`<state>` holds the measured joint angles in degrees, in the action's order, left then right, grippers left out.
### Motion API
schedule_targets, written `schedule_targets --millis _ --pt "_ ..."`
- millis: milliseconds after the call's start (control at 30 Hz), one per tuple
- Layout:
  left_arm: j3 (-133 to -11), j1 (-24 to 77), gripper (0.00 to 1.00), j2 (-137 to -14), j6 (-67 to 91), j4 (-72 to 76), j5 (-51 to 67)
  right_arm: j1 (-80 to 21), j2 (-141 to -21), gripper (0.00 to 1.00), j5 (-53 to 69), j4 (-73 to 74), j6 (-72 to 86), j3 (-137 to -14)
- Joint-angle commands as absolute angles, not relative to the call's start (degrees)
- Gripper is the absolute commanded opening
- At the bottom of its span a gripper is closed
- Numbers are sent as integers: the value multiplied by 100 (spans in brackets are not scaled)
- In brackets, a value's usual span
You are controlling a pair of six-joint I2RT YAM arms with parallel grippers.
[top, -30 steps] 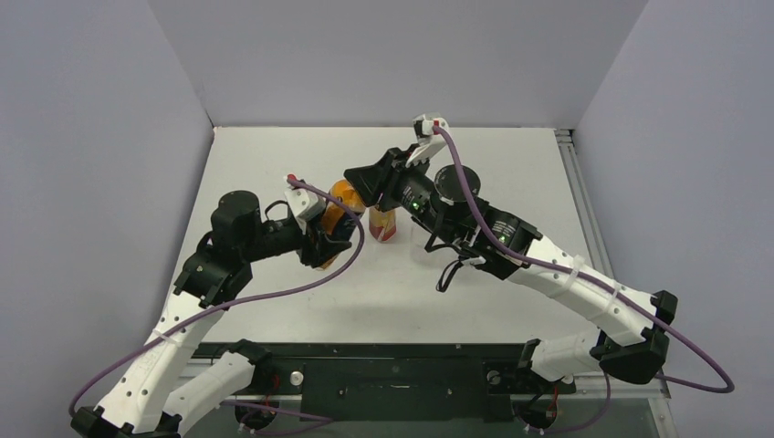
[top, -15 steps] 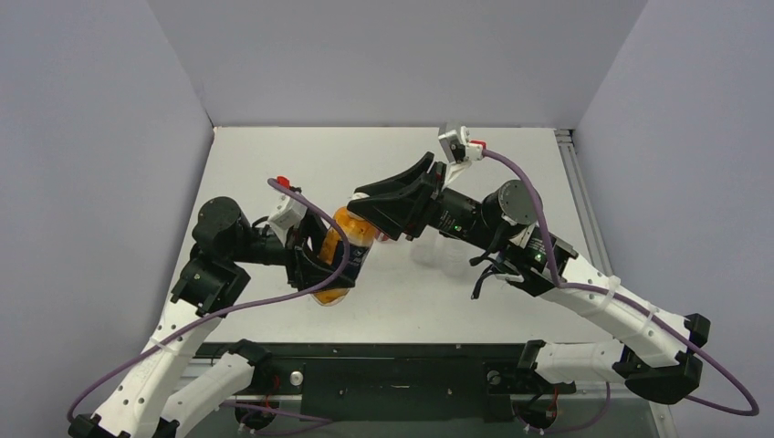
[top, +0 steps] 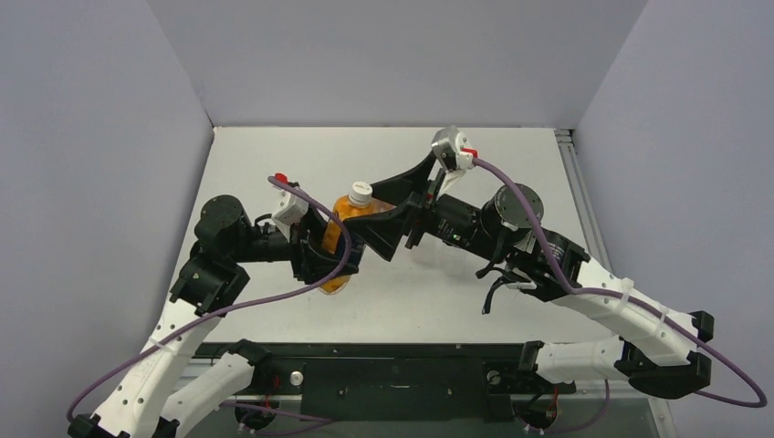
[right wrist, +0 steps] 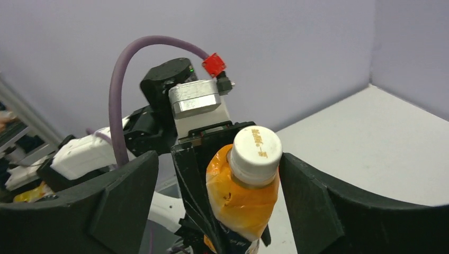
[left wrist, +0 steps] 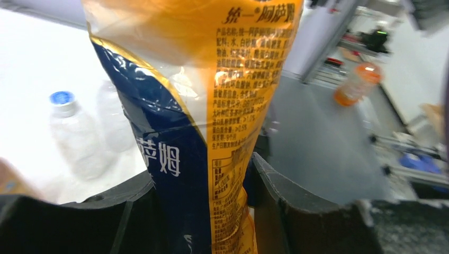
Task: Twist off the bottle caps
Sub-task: Unscrew the bottle cap from the plastic bottle.
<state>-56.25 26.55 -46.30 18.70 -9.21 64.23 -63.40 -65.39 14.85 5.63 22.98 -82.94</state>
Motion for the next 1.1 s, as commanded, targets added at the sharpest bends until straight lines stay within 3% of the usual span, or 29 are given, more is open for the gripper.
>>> schedule_targets --millis 0,67,233,767,1067 --pt "-5888 2646 0 -4519 465 -1668 4633 -6695 -6481 80 -752 1056 2087 -8766" --pt "-5752 2646 0 -4418 189 -1637 4108 -6883 -6635 80 -1485 1234 2106 -8975" --pt "-5502 2673 0 -4170 -164 -1382 3439 -7162 -7080 63 -2564 1448 2216 -9414" --pt "-5437 2812 0 -4166 -389 -1412 3120 -7215 -7978 50 -2518 1653 2242 -10326" --pt "-5397 2821 0 -4188 -350 -1357 3085 -7192 -7976 21 -2454 1634 2273 -10248"
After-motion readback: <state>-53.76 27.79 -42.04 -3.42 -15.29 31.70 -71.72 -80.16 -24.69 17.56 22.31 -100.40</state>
